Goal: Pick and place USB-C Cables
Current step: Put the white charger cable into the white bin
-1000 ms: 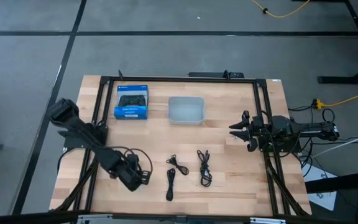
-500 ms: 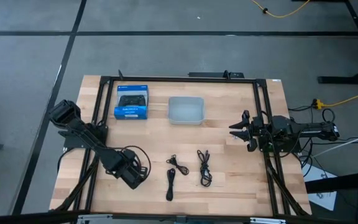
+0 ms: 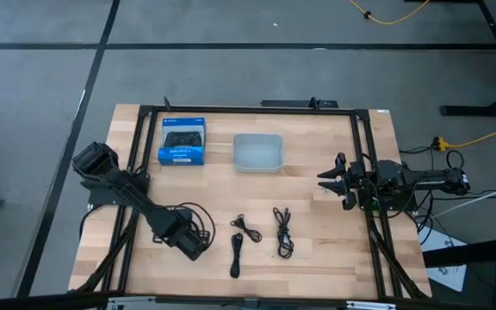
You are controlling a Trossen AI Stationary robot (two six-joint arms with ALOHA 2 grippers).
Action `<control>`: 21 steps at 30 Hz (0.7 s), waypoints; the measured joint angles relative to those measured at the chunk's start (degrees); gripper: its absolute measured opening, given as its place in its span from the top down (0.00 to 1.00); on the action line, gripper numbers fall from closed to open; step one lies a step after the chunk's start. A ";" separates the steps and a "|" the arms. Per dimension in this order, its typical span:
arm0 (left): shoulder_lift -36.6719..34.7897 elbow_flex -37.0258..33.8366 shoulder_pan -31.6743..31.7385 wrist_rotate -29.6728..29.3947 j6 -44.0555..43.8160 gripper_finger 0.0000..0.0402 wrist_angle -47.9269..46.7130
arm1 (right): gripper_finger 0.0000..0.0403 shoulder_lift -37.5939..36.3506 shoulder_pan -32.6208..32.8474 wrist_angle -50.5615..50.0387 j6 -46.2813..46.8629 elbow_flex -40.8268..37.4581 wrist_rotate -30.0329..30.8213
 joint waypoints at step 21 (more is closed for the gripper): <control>-4.21 6.02 8.64 -25.52 25.84 0.93 2.41 | 0.68 0.00 0.01 0.03 -0.28 0.00 0.10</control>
